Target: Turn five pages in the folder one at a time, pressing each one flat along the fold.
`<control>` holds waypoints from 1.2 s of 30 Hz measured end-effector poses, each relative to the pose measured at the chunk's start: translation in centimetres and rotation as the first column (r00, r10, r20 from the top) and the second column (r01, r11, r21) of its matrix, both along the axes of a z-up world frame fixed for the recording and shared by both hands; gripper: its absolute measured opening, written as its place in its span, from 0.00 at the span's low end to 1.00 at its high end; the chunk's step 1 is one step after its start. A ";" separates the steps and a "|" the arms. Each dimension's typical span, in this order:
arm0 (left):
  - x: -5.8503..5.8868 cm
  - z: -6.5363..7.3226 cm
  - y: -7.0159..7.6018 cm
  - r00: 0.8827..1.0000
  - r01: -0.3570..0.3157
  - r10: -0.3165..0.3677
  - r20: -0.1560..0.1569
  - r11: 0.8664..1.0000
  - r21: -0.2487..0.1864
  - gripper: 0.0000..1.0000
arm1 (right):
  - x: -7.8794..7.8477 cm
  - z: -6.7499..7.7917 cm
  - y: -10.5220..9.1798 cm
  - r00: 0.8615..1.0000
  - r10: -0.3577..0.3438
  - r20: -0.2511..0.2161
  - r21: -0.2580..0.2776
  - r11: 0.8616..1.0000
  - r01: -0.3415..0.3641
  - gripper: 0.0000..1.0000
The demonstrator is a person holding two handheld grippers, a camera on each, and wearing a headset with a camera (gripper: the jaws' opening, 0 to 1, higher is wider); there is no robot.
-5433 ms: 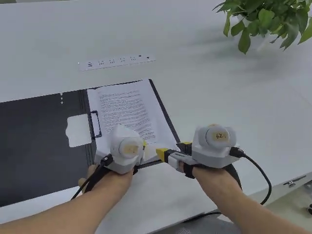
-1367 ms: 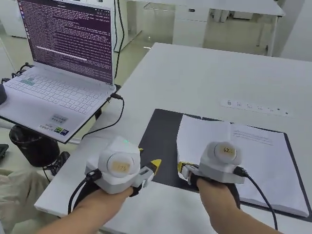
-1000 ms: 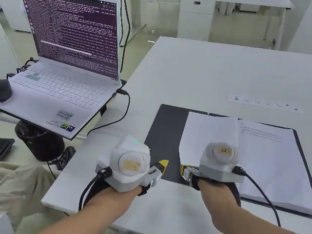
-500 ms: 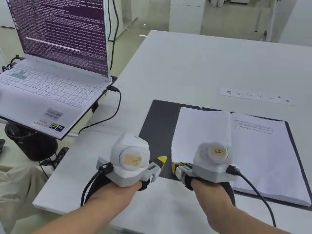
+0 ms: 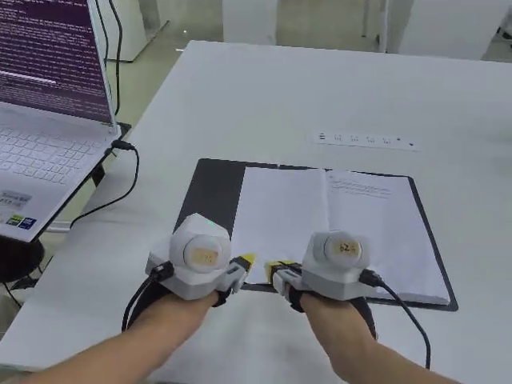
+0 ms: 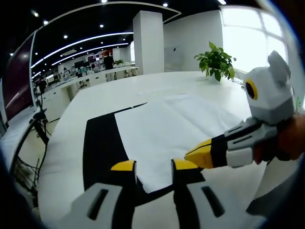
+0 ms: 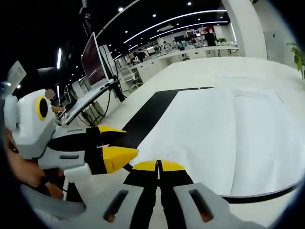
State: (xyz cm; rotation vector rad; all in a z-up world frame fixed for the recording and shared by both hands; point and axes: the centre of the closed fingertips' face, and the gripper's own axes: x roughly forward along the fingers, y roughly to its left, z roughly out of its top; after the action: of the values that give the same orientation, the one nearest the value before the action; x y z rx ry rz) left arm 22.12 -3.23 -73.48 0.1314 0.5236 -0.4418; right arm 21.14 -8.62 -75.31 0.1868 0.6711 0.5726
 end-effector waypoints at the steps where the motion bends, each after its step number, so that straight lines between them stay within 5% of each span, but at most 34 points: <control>1: 0.1 -0.4 -0.4 1.000 0.004 -0.004 -0.007 1.000 0.001 0.27 | 0.1 0.2 -0.4 1.000 -0.009 0.002 0.005 1.000 0.009 0.00; 6: 0.3 -2.2 -0.9 0.999 0.005 -0.005 -0.034 1.000 0.008 0.28 | 0.9 0.7 -2.4 0.998 -0.056 0.005 0.016 0.998 0.055 0.00; 16: 0.2 -5.4 0.2 0.992 -0.073 0.076 -0.103 0.997 0.029 0.25 | 3.4 0.7 -5.7 0.995 -0.102 0.023 0.007 0.995 0.102 0.00; 17: 0.4 -5.1 0.1 0.996 -0.066 0.068 -0.065 0.997 0.037 0.25 | 3.7 0.5 -6.0 0.994 -0.105 0.023 0.004 0.994 0.105 0.00; 18: 0.0 -5.4 0.1 0.994 -0.074 0.077 -0.081 0.997 0.036 0.25 | 3.9 0.4 -6.2 0.994 -0.107 0.023 0.005 0.994 0.107 0.00; 26: -0.1 -5.3 0.1 0.997 -0.072 0.072 -0.012 0.997 0.027 0.23 | 6.1 -0.2 -6.9 0.995 -0.094 0.042 0.000 0.996 0.094 0.00; 36: 0.2 -5.2 0.2 0.996 -0.093 0.093 0.010 0.996 0.008 0.23 | 9.4 -1.0 -7.8 0.994 -0.087 0.071 -0.021 0.996 0.089 0.00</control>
State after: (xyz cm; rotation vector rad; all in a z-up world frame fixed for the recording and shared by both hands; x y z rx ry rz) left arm 22.29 -3.02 -78.69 0.1166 0.5203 -0.3476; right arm 30.51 -16.41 -76.32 0.1727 0.5989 0.4843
